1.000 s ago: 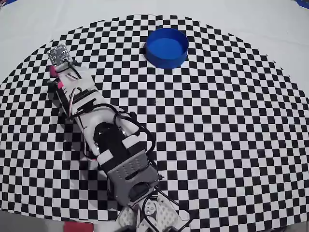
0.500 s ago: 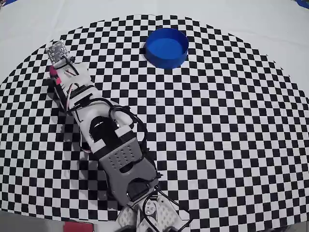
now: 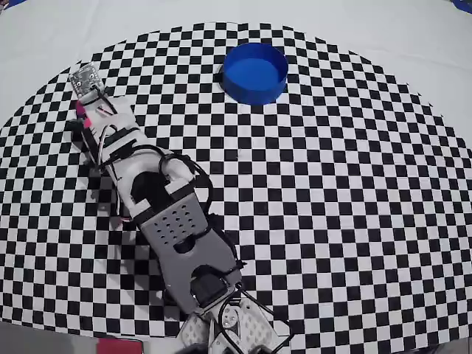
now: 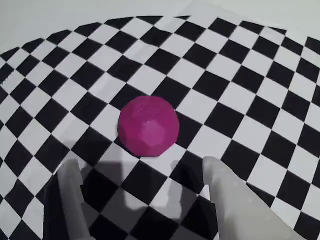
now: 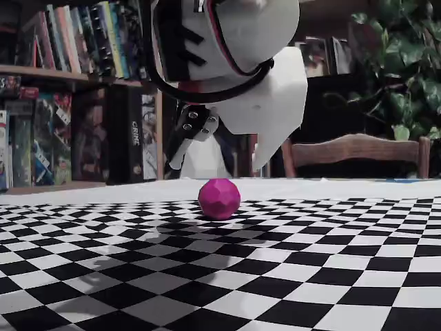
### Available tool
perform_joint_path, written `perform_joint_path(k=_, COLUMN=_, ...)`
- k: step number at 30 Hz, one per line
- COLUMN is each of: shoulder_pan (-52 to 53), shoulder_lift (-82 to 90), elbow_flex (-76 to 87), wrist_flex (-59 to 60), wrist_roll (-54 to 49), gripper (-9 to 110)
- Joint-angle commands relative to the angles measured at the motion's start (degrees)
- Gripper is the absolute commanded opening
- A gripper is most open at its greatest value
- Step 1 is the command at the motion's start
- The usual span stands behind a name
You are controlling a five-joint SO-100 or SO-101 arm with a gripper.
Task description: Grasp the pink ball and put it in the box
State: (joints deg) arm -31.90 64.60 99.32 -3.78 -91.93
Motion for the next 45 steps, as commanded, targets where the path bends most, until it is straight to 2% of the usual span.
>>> perform_joint_path(k=1, shoulder_pan=-0.44, shoulder_lift=-0.35, elbow_flex=-3.96, wrist_flex=0.26, wrist_roll=-0.62, gripper=28)
perform_joint_path(k=45, shoulder_pan=1.05, shoulder_lift=-7.21, elbow_flex=-13.01, wrist_flex=2.02, wrist_roll=-0.62, gripper=28)
